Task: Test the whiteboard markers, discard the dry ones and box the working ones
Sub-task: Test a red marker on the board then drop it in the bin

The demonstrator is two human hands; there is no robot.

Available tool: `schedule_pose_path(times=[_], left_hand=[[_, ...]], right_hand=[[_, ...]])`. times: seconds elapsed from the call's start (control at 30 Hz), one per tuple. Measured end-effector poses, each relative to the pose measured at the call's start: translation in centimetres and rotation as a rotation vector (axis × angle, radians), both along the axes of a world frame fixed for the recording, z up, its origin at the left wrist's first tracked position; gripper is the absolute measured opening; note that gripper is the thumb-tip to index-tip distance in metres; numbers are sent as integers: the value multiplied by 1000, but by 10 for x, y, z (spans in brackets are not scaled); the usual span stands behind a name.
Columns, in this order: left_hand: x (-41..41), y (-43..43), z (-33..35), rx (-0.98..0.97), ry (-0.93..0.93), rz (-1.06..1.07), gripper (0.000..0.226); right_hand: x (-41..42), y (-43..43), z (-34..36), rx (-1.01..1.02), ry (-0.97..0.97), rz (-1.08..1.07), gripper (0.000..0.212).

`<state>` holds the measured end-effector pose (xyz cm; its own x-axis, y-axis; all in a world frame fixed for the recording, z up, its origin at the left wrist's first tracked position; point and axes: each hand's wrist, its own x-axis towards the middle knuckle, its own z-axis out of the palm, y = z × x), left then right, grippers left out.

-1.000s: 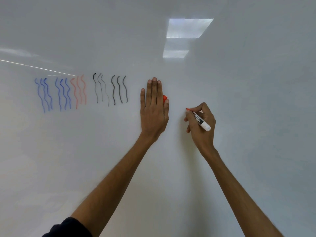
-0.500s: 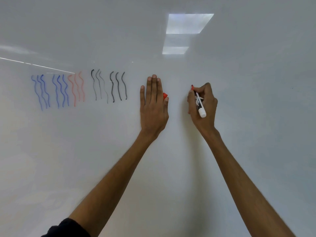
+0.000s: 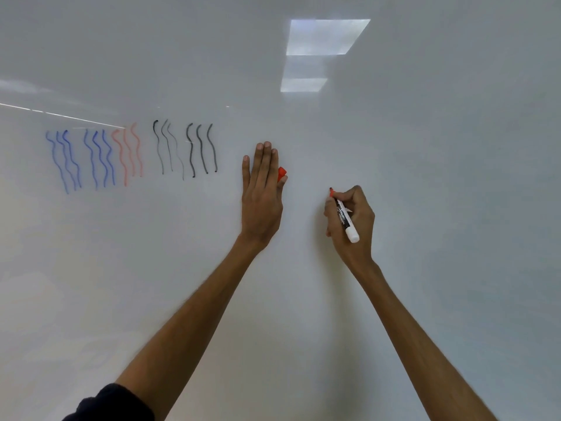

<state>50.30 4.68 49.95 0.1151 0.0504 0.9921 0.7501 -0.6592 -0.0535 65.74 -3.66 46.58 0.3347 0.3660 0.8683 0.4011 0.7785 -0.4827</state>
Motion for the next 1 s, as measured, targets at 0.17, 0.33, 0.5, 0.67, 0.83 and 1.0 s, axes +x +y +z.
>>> schedule_pose_path(times=[0.17, 0.33, 0.5, 0.67, 0.83, 1.0], left_hand=[[-7, -11, -47, -65, 59, -107, 47], [-10, -37, -81, -263, 5, -201, 46], [-8, -72, -113, -537, -101, -399, 37], [-9, -87, -135, -638, -88, -521, 32], [-3, -93, -152, -720, -45, -578, 31], [7, -99, -161, -763, 39, -578, 31]], right_hand=[[4, -25, -6, -118, 99, 158, 11], [2, -41, -22, -286, 246, 369, 9], [0, -54, -46, -362, 287, 407, 14], [1, -60, -72, -470, 305, 376, 19], [5, -66, -94, -555, 327, 356, 18], [7, -69, -109, -620, 310, 367, 21]])
